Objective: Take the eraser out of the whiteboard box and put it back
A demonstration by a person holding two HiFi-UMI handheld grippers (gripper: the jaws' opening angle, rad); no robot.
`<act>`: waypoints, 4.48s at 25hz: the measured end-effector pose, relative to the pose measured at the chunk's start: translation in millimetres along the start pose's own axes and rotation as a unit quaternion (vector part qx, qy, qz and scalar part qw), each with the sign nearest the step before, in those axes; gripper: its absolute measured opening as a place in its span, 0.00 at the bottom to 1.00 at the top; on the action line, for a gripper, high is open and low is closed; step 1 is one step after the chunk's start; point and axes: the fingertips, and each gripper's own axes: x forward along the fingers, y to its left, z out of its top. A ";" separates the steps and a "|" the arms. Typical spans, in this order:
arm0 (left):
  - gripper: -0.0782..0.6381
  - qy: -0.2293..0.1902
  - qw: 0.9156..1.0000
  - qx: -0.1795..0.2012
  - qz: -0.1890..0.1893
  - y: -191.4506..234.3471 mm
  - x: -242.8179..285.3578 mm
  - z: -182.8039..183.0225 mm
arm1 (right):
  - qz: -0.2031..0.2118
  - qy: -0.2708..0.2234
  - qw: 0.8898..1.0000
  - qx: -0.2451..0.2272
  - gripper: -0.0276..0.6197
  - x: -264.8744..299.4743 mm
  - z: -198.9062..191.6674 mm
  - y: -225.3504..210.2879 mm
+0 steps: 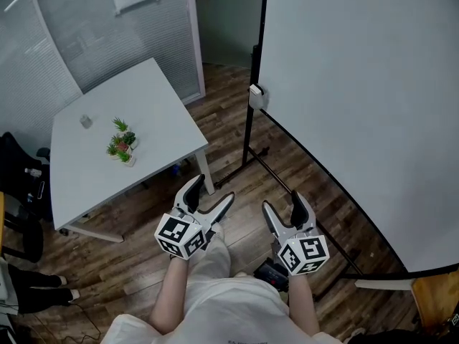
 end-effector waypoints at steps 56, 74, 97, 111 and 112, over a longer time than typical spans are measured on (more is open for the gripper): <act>0.59 0.083 0.981 0.055 -0.165 200.0 375.3 13.6 | -0.098 0.014 0.995 0.012 0.55 315.2 36.3 -169.0; 0.55 0.105 0.979 0.077 -0.158 200.7 421.7 -11.3 | -0.105 0.041 0.993 0.033 0.54 323.5 17.8 -206.0; 0.47 0.100 0.978 0.100 -0.154 195.2 445.1 -22.5 | -0.092 0.044 0.994 0.037 0.52 336.2 11.1 -211.9; 0.46 0.083 0.981 0.097 -0.149 197.0 446.9 -22.8 | -0.103 0.040 0.993 0.050 0.49 335.8 7.1 -222.5; 0.46 0.083 0.981 0.096 -0.149 197.4 447.2 -23.1 | -0.104 0.041 0.992 0.049 0.49 335.8 7.0 -222.8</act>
